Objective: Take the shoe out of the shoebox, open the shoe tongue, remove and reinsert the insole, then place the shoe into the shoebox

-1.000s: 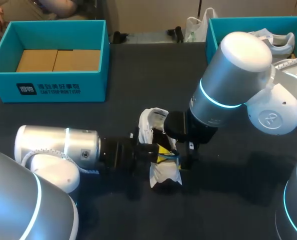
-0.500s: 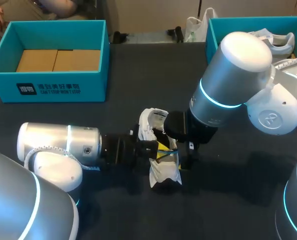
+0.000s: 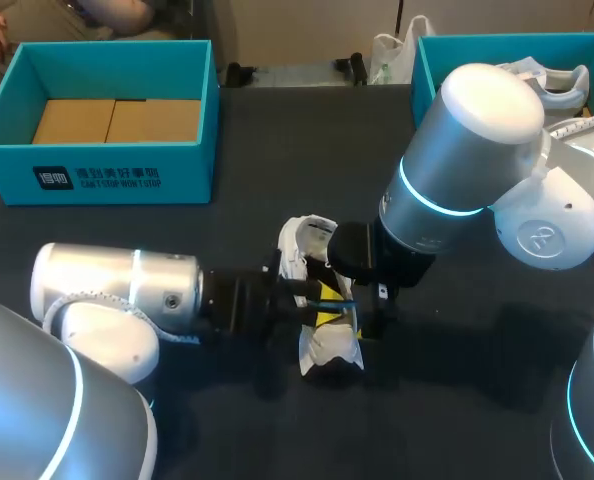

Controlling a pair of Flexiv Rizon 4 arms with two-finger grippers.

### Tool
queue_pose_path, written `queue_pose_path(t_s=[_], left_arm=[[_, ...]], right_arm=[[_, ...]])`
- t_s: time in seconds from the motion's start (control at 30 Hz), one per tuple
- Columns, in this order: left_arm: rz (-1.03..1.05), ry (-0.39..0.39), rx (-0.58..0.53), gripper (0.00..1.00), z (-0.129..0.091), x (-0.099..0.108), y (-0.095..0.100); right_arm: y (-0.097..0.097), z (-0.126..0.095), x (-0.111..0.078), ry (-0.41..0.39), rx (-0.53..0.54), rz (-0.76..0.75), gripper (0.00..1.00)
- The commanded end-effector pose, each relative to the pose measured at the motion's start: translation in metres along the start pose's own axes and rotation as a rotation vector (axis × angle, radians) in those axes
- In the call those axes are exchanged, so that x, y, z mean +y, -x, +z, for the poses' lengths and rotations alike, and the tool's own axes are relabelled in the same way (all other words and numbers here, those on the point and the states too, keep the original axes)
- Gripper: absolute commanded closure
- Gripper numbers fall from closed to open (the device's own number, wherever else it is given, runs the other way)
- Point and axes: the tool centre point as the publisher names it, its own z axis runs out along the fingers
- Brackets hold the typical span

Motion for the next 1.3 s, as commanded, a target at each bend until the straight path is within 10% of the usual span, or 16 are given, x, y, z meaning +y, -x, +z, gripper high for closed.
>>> queue_pose_path(t_s=[0.03,0.1,0.73,0.9,1.3], left_arm=[[-0.001,0.007,0.010,0.87,-0.004,-0.005,-0.003],[-0.001,0.008,0.015,1.00,-0.002,-0.005,-0.004],[-0.019,0.097,0.051,1.00,0.002,0.030,-0.011],[-0.031,0.075,0.052,0.55,-0.005,0.020,-0.010],[-0.054,0.031,0.054,0.53,-0.011,0.004,-0.005]], right_arm=[[-0.001,0.001,0.001,-0.002,-0.004,0.001,0.00],[-0.001,0.001,0.001,-0.002,-0.004,0.001,0.00],[-0.001,0.001,0.001,-0.002,-0.004,0.001,0.00],[-0.001,0.001,0.001,-0.002,-0.004,0.001,0.00],[-0.001,0.001,0.001,-0.002,-0.004,0.001,0.00]])
